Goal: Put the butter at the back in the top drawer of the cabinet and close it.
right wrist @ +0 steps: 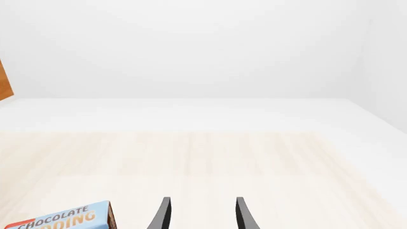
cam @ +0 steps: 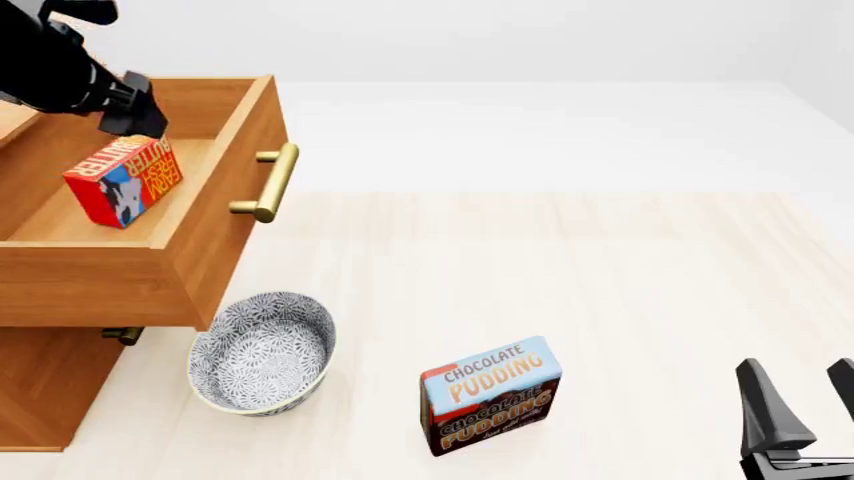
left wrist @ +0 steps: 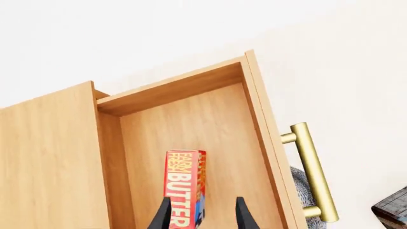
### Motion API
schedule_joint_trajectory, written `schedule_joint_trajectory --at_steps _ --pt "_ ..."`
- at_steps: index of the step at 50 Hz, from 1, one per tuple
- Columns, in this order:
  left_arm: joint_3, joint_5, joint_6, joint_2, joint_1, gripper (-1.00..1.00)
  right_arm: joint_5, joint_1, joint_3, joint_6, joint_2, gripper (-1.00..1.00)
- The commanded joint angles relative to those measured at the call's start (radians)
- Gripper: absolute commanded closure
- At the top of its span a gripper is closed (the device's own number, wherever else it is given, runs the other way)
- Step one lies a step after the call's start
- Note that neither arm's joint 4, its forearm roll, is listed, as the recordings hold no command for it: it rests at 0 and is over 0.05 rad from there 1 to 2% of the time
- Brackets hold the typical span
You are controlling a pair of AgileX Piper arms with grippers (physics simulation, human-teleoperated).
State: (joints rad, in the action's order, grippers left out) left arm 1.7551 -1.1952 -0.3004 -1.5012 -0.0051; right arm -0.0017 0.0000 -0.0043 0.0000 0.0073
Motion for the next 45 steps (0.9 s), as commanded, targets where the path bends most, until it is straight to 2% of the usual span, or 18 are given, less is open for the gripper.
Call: schedule_joint_trajectory --at_steps 1,19,34,45 --pt "0.065 -0.025 0.027 0.019 -0.051 -1.00 0.000 0.000 0.000 0.000 0.000 -1.00" --pt "0.078 -0.025 0.045 0.093 -0.144 -1.00 0.000 0.000 0.000 0.000 0.000 -1.00" --pt "0.153 -0.025 0.084 0.088 -0.289 -1.00 0.000 0.000 0.000 0.000 0.000 -1.00" --pt "0.196 -0.025 0.119 0.024 -0.407 -1.00 0.000 0.000 0.000 0.000 0.000 -1.00"
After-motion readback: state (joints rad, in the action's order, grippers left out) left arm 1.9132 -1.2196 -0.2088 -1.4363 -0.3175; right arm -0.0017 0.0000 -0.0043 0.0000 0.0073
